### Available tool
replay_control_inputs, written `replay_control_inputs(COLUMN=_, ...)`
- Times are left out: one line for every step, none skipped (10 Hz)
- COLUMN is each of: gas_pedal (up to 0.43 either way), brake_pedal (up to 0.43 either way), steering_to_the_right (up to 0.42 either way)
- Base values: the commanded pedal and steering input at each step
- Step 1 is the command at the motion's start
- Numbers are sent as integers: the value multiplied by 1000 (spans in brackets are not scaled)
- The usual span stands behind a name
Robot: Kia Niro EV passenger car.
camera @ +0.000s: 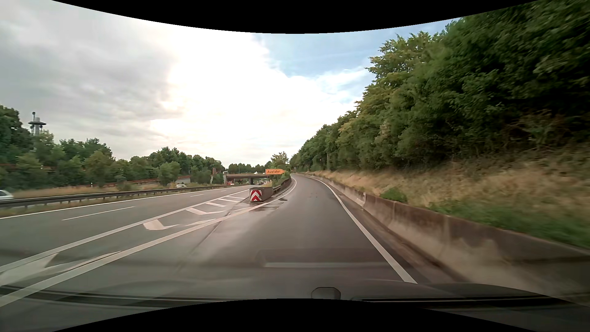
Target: Follow the waypoints while adhering to traffic rules and regulations
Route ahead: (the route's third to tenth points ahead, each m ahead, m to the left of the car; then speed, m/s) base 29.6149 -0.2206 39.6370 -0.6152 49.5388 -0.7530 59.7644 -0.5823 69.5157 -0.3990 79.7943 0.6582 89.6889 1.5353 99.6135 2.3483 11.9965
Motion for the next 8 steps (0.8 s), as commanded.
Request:
replay_control_inputs(gas_pedal=150, brake_pedal=0, steering_to_the_right=14)
replay_control_inputs(gas_pedal=150, brake_pedal=0, steering_to_the_right=14)
replay_control_inputs(gas_pedal=150, brake_pedal=0, steering_to_the_right=13)
replay_control_inputs(gas_pedal=150, brake_pedal=0, steering_to_the_right=12)
replay_control_inputs(gas_pedal=138, brake_pedal=0, steering_to_the_right=12)
replay_control_inputs(gas_pedal=138, brake_pedal=0, steering_to_the_right=10)
replay_control_inputs(gas_pedal=130, brake_pedal=0, steering_to_the_right=8)
replay_control_inputs(gas_pedal=130, brake_pedal=0, steering_to_the_right=8)
